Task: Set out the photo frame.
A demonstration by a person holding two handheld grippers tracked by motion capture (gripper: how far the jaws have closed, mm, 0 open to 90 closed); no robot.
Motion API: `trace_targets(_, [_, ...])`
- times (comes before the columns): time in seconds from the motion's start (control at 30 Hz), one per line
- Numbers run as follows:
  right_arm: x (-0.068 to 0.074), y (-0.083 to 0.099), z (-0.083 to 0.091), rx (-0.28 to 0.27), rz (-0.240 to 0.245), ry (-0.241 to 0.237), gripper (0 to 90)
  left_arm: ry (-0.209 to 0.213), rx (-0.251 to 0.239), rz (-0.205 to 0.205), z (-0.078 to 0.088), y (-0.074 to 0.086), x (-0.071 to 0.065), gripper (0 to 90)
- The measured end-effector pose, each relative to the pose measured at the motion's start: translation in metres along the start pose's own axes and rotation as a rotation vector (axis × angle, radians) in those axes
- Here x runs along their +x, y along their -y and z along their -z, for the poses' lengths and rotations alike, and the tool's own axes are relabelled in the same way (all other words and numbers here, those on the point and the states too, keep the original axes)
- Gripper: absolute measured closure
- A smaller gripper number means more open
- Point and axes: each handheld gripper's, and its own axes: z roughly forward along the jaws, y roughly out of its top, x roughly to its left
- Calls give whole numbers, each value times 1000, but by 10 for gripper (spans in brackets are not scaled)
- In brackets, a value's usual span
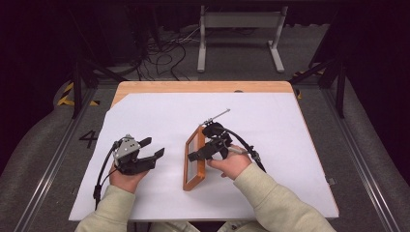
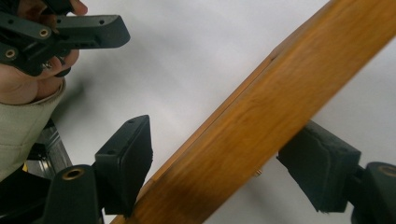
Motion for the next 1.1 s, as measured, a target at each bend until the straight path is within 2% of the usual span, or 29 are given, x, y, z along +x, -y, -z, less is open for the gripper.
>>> trace_targets(0.43, [2, -1, -10, 57, -5, 6, 346, -1, 2, 1, 0, 0, 0, 355])
trace_targets(0.7, [2, -1, -12, 67, 4, 3, 344, 0, -4, -9, 0, 0, -1, 355])
trace_targets(0.83, [2, -2, -11, 80, -29, 5, 391, -1, -2, -6, 0, 0, -1, 355])
trace_targets(0.97, [1, -5, -10, 118, -97, 9, 459, 2, 1, -11, -1, 1, -3, 355])
trace_targets(1.03, [2, -6, -10, 124, -95, 12, 473, 2, 0, -7, -1, 1, -3, 355])
trace_targets(1.1, [4, -7, -8, 138, -58, 33, 506, 1, -3, -6, 0, 0, -2, 355])
